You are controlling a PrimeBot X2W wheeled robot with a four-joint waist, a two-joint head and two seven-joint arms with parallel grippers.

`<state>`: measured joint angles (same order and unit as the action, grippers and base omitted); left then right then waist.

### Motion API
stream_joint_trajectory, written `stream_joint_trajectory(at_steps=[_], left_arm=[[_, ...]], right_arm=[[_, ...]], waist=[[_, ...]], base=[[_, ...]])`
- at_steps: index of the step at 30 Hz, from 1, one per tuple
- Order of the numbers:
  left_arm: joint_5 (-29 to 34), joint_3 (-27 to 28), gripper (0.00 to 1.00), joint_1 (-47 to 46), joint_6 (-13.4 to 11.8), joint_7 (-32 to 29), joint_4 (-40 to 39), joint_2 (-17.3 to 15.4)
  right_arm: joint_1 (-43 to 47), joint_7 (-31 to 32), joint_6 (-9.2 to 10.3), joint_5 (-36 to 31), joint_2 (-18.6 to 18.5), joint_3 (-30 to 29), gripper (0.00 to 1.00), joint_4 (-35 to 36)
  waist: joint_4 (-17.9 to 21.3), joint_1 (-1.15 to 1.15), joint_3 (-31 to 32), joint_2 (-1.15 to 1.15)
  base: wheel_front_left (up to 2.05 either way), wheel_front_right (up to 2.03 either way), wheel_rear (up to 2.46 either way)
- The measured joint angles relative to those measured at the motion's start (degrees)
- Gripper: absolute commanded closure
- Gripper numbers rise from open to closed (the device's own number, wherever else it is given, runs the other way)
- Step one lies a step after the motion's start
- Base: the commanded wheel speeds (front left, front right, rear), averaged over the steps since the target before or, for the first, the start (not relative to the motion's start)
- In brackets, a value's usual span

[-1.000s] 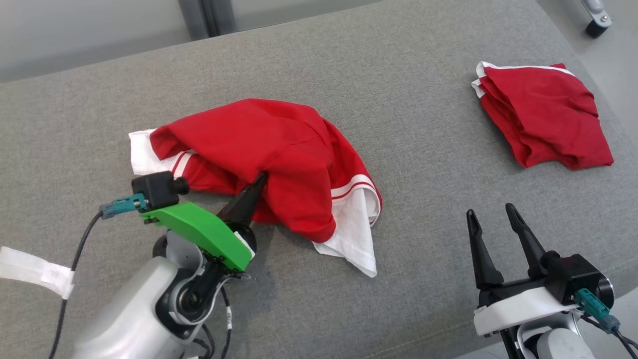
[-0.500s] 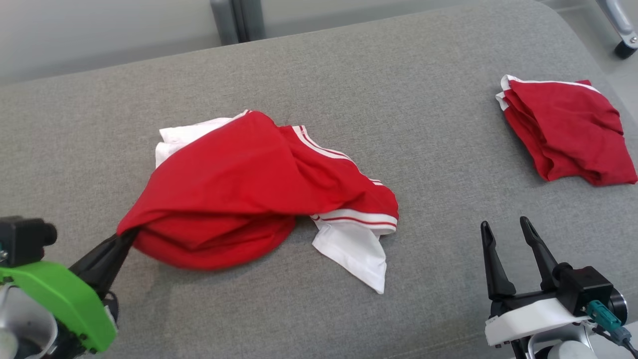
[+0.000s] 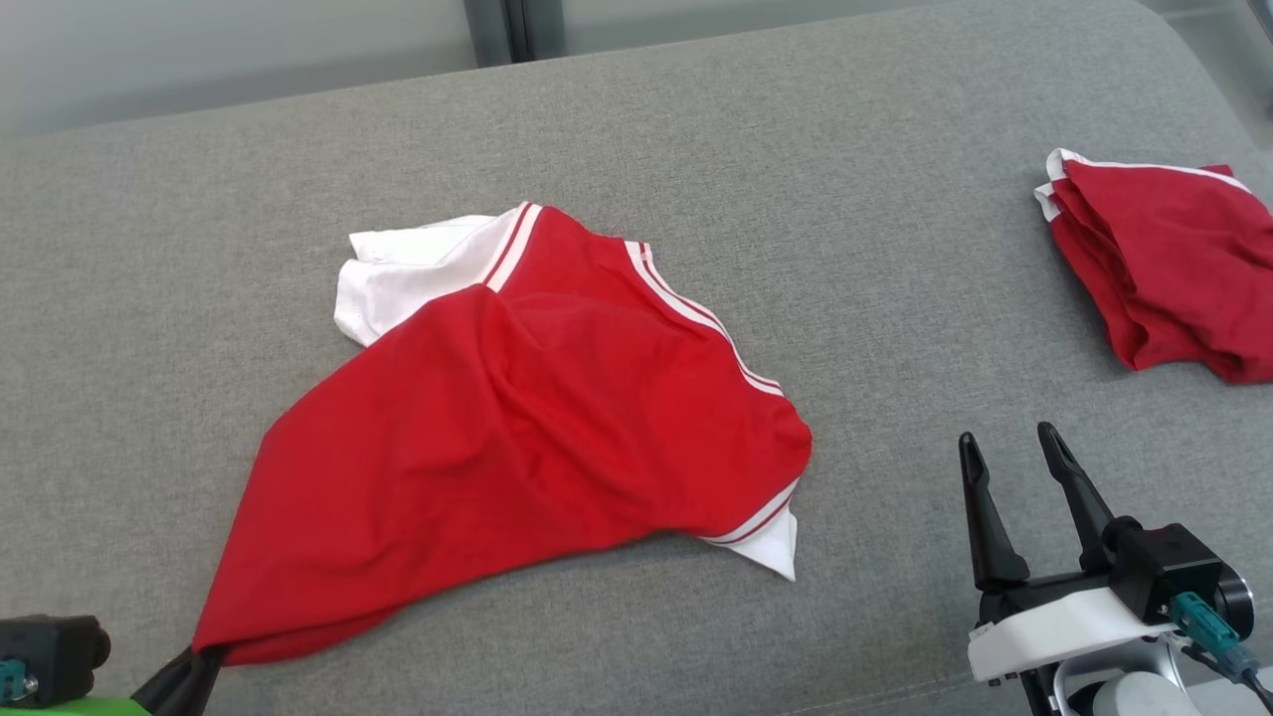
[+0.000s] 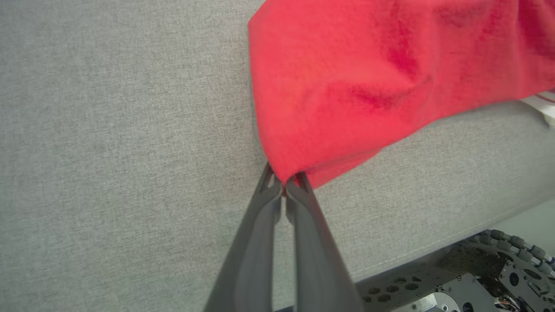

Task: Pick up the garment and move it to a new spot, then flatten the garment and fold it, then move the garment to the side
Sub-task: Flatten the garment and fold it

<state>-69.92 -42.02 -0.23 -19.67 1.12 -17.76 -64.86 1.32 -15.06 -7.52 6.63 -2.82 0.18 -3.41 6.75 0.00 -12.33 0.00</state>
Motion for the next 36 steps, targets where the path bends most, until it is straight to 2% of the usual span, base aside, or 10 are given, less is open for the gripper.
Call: stream_joint_trajectory(at_steps=[2, 3, 5, 12, 17, 24, 26, 29, 33, 36], left_arm=[[0.0, -0.1, 1.0, 0.8, -1.0, 1.0, 0.4, 1.0], [0.0, -0.2, 0.8, 1.0, -1.6, 1.4, 0.8, 1.2], [0.1, -0.2, 0.0, 1.5, -2.4, 2.2, 1.4, 1.7], [-3.3, 2.4, 0.0, 4.4, -4.3, 5.0, 1.4, 2.5], [-7.0, 8.0, 0.0, 8.4, -6.6, 9.6, -0.2, -2.6], [-2.3, 9.1, 0.0, -0.9, -2.0, 6.2, -12.0, -3.7], [1.9, 5.7, 0.0, -6.4, -0.2, 0.8, -13.1, -0.8], [6.3, -0.4, 0.0, -16.4, 2.3, -7.7, -10.2, 8.4], [11.2, -6.6, 0.0, -28.4, 3.7, -15.2, -0.4, 20.5], [15.2, -9.8, 0.0, -34.6, 4.6, -18.1, 7.5, 25.6]], right_arm=[[0.0, 0.0, 0.0, -0.1, 0.0, -0.1, 0.0, 0.0], [0.0, 0.0, 0.0, -0.2, 0.0, -0.1, 0.0, 0.0], [0.0, 0.0, 0.0, -0.3, 0.0, -0.1, 0.0, 0.0], [-0.3, 0.0, 0.0, -0.7, 0.0, 0.2, 0.0, 0.1], [-0.1, 0.0, 0.0, -0.5, 0.0, -0.3, 0.0, 0.3], [-0.7, 0.0, 0.0, 0.1, 0.0, 0.7, 0.0, 0.1], [-1.7, 0.0, 0.0, 0.3, 0.0, 1.5, 0.0, 0.0], [-2.7, 0.0, 0.0, 0.8, 0.1, 2.5, 0.0, -0.1], [-2.9, 0.0, -0.01, 1.4, 0.0, 3.1, 0.0, -0.1], [-2.9, 0.0, 0.0, 2.0, 0.0, 3.4, 0.0, -0.2]], waist=[[-0.3, 0.0, -0.1, 0.0], [-0.4, 0.0, -0.2, 0.0], [-0.5, 0.0, -0.3, 0.0], [0.0, 0.0, 0.0, 0.0], [0.8, 0.0, -0.1, 0.0], [1.7, 0.0, -0.9, 0.0], [2.2, 0.0, -1.3, 0.0], [3.2, 0.0, -1.9, 0.0], [4.8, 0.0, -2.6, 0.0], [6.3, 0.0, -3.1, 0.0]], base=[[0.0, 0.0, 0.0], [0.0, 0.0, 0.0], [0.0, 0.0, 0.0], [0.0, 0.0, 0.0], [0.0, 0.0, 0.0], [0.0, 0.0, 0.0], [0.0, 0.0, 0.0], [0.0, 0.0, 0.0], [0.0, 0.0, 0.0], [0.0, 0.0, 0.0]])
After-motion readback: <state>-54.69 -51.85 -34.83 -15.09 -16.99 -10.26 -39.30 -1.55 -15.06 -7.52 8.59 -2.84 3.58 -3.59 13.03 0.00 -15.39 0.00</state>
